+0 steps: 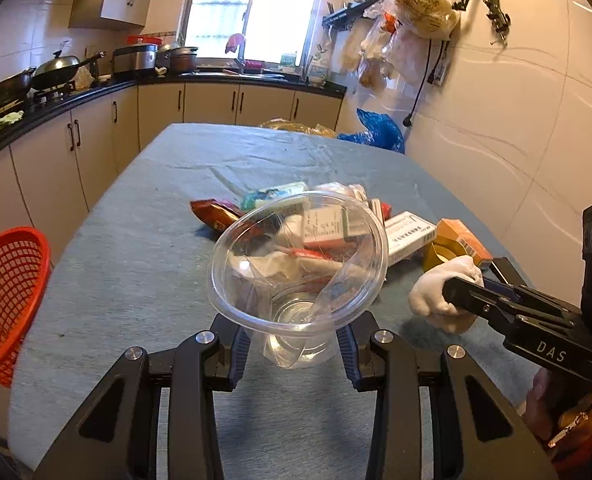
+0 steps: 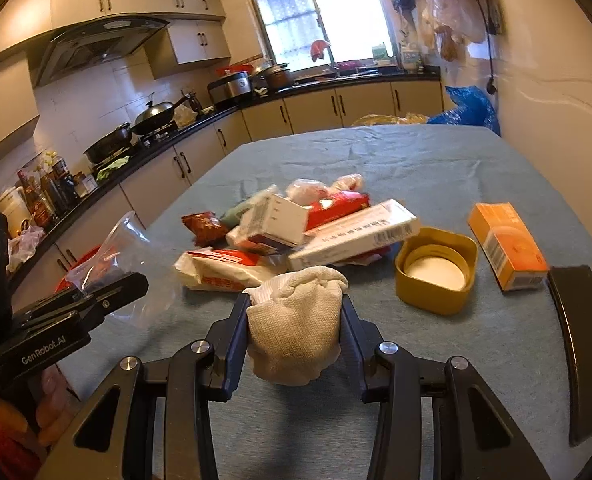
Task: Collect trash
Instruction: 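Carry the clear cup and white cloth with both tools over the red basket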
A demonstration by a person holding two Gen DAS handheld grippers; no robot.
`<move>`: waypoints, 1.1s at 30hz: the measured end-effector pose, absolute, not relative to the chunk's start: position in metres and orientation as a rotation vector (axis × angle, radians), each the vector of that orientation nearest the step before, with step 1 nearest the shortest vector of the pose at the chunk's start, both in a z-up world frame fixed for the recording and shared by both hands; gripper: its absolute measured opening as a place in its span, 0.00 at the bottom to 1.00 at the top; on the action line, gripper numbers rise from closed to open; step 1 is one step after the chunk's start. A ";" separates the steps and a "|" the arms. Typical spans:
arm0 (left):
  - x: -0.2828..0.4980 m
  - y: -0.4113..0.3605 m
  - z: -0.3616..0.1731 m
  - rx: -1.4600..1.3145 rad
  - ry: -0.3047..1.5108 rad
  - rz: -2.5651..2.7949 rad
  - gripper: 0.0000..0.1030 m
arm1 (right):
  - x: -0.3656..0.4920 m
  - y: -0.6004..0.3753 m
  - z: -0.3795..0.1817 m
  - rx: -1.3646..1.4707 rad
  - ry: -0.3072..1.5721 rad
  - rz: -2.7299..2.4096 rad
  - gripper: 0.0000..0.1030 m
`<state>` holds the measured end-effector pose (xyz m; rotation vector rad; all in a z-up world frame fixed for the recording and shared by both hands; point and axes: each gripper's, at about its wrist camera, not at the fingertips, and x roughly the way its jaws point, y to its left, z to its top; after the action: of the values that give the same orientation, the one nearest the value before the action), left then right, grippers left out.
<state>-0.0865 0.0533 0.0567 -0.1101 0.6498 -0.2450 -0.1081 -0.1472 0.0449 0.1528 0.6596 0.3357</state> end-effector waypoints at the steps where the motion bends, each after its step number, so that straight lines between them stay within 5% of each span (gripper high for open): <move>1: -0.087 0.056 0.058 -0.113 0.647 -0.242 0.36 | -0.109 -0.144 0.047 0.149 0.656 0.343 0.44; 33: -0.107 0.188 0.080 -0.259 0.549 -0.124 0.36 | -0.080 -0.020 0.096 0.039 0.680 0.502 0.44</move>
<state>-0.1067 0.1884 0.0797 -0.2593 0.5492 -0.1242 -0.0805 -0.0198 0.0961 0.0394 0.6801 0.5023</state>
